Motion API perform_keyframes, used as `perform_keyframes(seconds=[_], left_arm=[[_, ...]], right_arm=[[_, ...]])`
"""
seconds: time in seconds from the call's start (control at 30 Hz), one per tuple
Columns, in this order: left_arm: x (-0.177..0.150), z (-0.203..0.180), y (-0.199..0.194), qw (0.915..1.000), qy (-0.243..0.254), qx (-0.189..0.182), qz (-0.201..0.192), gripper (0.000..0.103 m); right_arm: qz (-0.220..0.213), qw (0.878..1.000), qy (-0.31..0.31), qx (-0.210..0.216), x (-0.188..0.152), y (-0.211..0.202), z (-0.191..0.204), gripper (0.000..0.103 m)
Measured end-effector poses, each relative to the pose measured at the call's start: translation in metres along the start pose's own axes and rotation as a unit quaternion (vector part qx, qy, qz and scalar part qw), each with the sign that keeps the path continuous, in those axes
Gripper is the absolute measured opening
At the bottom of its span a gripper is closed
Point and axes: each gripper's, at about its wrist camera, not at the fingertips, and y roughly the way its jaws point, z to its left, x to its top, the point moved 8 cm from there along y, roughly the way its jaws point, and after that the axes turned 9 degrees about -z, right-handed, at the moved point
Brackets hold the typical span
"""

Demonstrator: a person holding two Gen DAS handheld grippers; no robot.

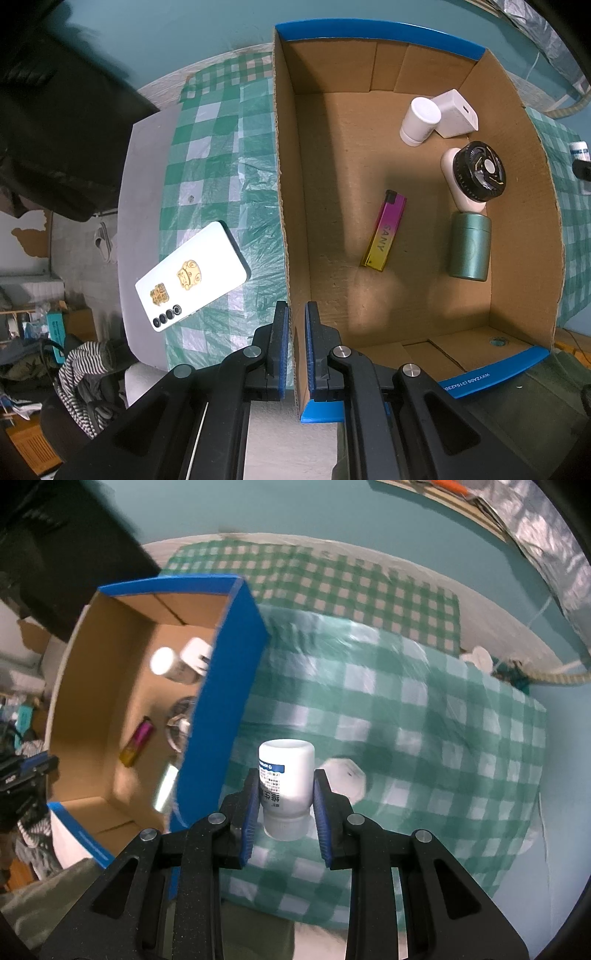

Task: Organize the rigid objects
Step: 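Lift the pill bottle and carry it over the box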

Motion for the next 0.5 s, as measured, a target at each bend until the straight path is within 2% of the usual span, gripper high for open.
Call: perform_keyframes(seconds=[0.5], left_arm=[[0.0, 0.001, 0.0, 1.0, 0.0, 0.0, 0.0, 0.008]], right_arm=[[-0.01, 0.997, -0.076, 0.032, 0.029, 0.004, 0.063, 0.026]])
